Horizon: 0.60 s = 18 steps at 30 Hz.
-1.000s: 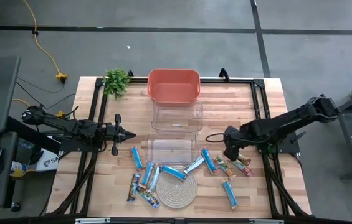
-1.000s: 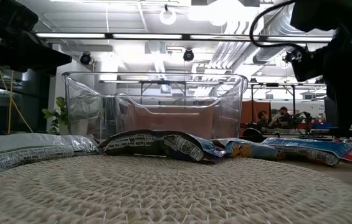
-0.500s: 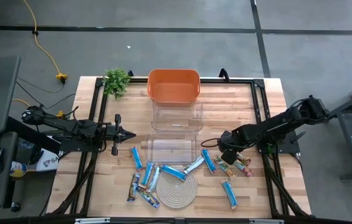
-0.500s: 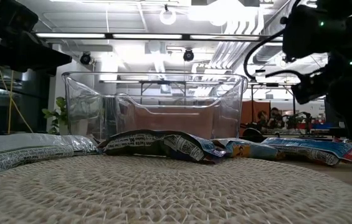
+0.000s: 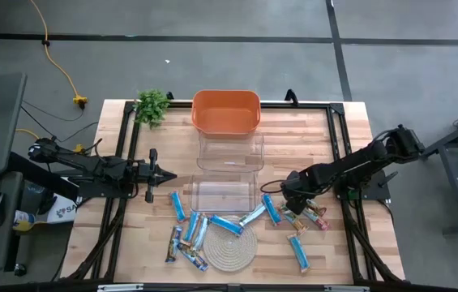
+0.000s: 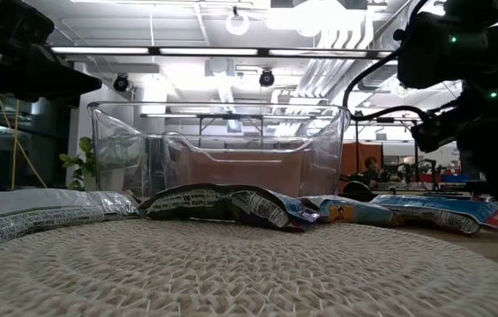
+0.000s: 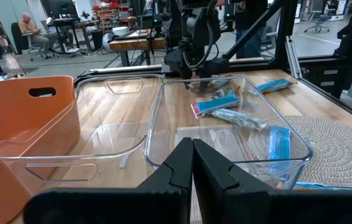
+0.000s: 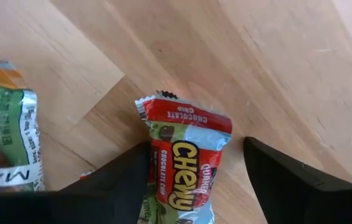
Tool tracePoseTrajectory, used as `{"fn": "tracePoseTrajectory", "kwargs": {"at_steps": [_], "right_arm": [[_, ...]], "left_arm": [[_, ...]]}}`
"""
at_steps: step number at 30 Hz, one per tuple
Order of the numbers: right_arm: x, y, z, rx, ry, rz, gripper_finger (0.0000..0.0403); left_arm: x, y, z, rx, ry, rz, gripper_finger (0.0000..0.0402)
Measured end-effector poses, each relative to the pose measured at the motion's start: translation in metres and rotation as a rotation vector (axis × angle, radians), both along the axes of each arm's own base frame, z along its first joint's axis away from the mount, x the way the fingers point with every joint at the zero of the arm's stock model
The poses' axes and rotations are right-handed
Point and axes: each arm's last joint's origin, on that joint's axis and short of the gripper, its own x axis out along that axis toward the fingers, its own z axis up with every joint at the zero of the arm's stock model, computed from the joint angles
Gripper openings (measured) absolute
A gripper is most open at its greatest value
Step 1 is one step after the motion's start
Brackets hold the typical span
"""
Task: Pick and place Granola Bars by type
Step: Put the red granola bar into the orange bin
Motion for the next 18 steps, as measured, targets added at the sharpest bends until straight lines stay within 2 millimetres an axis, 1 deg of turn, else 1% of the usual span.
{"fn": "tracePoseTrajectory", "kwargs": {"at_steps": [9,18], "right_arm": [[-0.0006,-0.0005,-0.0006,-0.012,0.003,-0.065,0.0183],[0.0023,0.0000,0.0025,-0.015,-0.005,-0.086,0.0124]], "left_arm": [[0.0000,0.0000,0.0000,0.000,0.000,0.000,0.0007],[0.0000,0.0000,0.0000,0.000,0.000,0.000,0.0007]]}}
